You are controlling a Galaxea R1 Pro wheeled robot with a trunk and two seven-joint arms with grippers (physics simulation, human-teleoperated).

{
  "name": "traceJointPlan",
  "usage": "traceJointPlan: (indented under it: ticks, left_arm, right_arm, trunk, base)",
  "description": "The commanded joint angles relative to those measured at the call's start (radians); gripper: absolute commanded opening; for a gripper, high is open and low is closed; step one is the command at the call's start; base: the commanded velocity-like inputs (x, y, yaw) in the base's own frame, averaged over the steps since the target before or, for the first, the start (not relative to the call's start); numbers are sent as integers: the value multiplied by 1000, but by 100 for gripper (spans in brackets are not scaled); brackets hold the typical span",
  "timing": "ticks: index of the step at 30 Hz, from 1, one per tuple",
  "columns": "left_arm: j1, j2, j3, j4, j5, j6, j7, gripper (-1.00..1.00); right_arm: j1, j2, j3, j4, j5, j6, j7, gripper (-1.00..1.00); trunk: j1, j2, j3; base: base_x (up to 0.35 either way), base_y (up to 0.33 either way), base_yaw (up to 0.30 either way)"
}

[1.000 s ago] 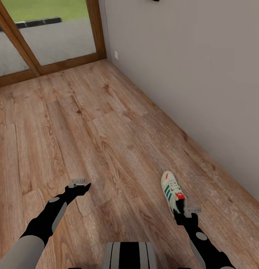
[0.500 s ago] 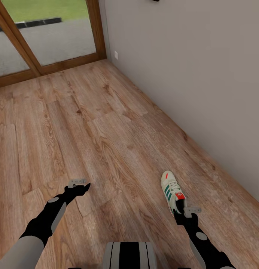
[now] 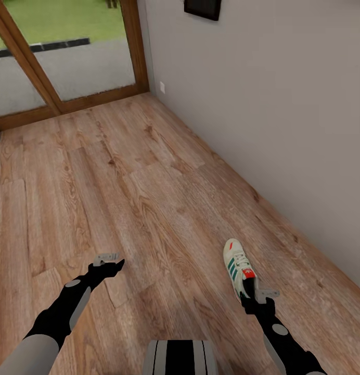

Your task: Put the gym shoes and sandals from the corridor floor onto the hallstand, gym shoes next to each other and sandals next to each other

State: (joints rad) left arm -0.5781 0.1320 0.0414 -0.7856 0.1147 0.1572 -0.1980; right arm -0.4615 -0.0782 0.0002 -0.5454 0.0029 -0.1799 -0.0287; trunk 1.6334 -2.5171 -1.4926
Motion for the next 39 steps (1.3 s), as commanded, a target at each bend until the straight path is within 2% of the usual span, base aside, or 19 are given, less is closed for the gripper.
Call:
traceJointPlan:
  ticks: [1, 6, 13, 16, 17, 21, 23, 25, 26, 27, 28, 39]
  left_arm:
    - [8, 0, 3, -1, 10, 8, -4, 100]
    - [39, 3, 6, 5, 11, -4, -1, 100]
    - [106, 12, 8, 11, 11, -83, 7, 100]
    - [186, 22, 17, 14, 12, -127, 12, 100]
    - [223, 23, 32, 21, 12, -168, 16, 100]
    - [262, 23, 51, 53, 13, -249, 18, 100]
    - [279, 23, 59, 111, 14, -315, 18, 100]
    - [287, 24, 71, 219, 16, -403, 18, 100]
    - [288, 24, 75, 243, 16, -421, 18, 100]
    - [291, 24, 98, 395, 18, -555, 19, 100]
    - [291, 23, 101, 419, 18, -577, 19, 100]
    - [293, 24, 105, 466, 19, -604, 19, 100]
  right_arm:
    - [0, 0, 1, 1, 1, -3, -2, -100]
    - [0, 0, 1, 2, 1, -4, -2, -100]
    - [0, 0, 1, 2, 2, -4, -2, -100]
    - [0, 0, 1, 1, 2, -4, -2, -100]
    - [0, 0, 1, 1, 1, -5, -2, -100]
    - [0, 0, 1, -1, 1, -5, -2, -100]
    - [0, 0, 1, -1, 2, -6, -3, -100]
    - [3, -2, 1, 2, 3, -7, -3, -100]
    - [5, -2, 1, 2, 3, -7, -3, -100]
    - [38, -3, 1, 1, 3, -28, -4, -100]
    - [51, -2, 1, 2, 4, -49, -4, -100]
    - [150, -2, 1, 3, 54, -120, -5, -100]
  trunk:
    - [-1, 0, 3]
    - [-3, 1, 23]
    - [-6, 3, 50]
    - [-7, 4, 61]
    - [-8, 4, 65]
    - [-10, 5, 81]
    - [-10, 5, 88]
    - [-11, 6, 97]
    - [-12, 6, 102]
    - [-12, 6, 107]
    - [-13, 6, 112]
    - [-18, 9, 172]
  base:
    - [0, 0, 0]
    - [0, 0, 0]
    - [0, 0, 0]
    - [0, 0, 0]
    - [0, 0, 0]
    - [0, 0, 0]
    - [0, 0, 0]
    - [0, 0, -2]
    - [0, 0, -12]
    - [0, 0, -57]
    - [0, 0, -62]
    - [0, 0, -68]
